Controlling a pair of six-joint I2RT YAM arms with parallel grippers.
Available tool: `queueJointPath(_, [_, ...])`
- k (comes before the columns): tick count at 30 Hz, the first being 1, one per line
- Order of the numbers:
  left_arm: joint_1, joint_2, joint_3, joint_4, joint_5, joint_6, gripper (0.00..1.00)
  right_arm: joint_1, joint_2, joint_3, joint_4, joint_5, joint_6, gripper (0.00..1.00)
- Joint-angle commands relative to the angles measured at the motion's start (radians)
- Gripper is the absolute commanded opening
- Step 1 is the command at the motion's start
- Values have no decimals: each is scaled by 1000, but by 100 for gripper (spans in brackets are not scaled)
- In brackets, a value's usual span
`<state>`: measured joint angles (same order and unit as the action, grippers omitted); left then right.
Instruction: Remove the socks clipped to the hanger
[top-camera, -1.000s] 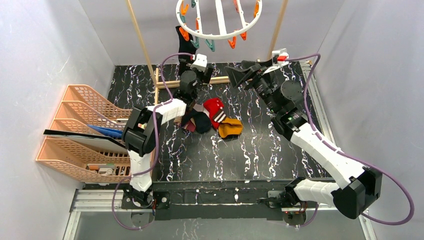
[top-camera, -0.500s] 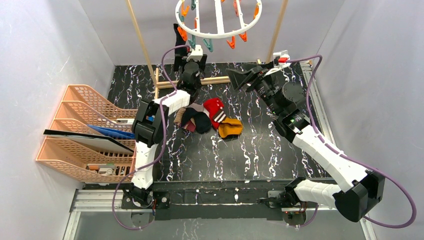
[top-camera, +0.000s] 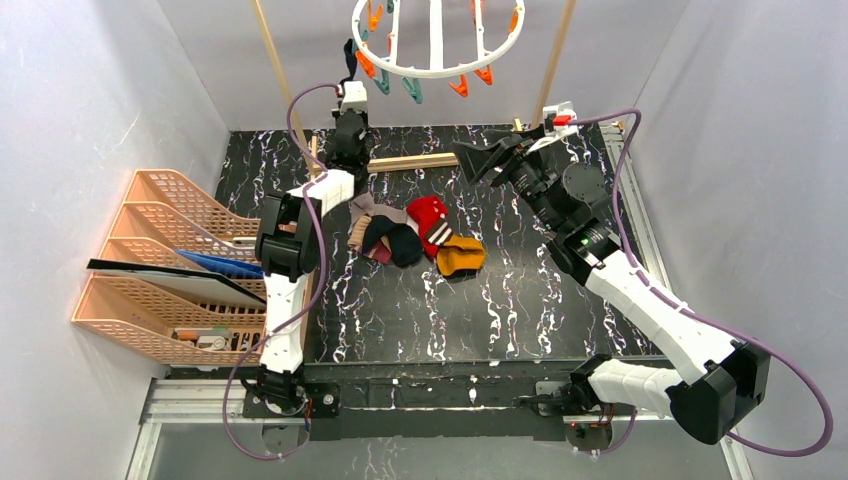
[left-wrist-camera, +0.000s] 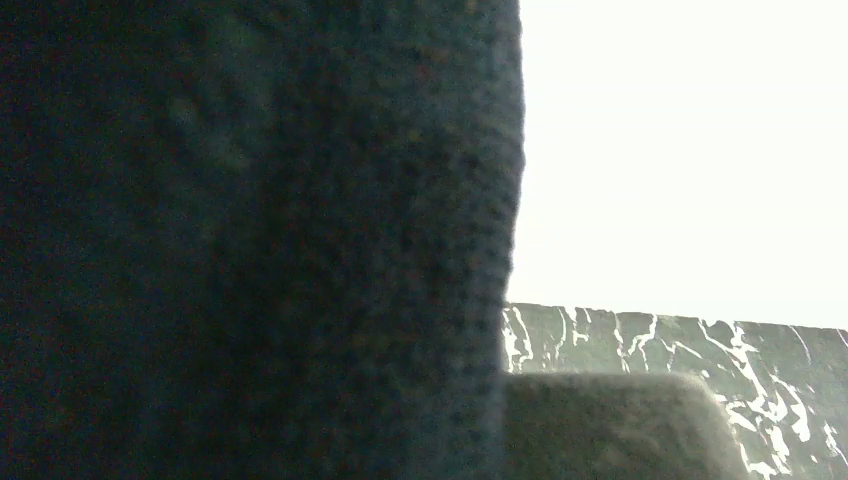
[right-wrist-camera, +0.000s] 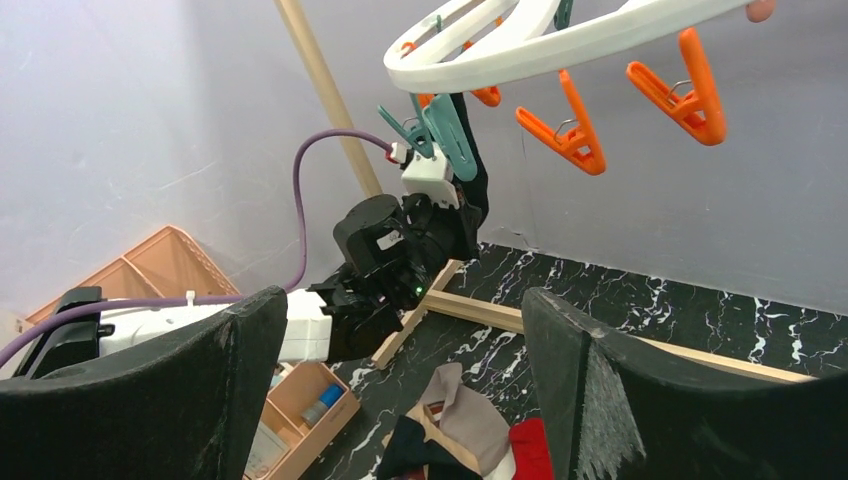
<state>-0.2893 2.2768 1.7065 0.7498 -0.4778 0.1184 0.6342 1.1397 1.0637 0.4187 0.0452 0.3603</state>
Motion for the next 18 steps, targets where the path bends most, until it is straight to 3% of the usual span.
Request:
queueJointPath(1, [0,-89,-86,89,178,-28,0,-6,-6,14,32,-19,3,95])
queueJointPath(5, [2,-191,-239,164,274,-35,0,-7,1,9,35,-25,10,95])
queueJointPath(10, [0,-364,-471,278,289,-110,0,-6,2,10,29,-33,16,95])
queueJointPath(18, [-1,-607,-656,299,406,-191,0,-7,4,11,25,-53,32,94])
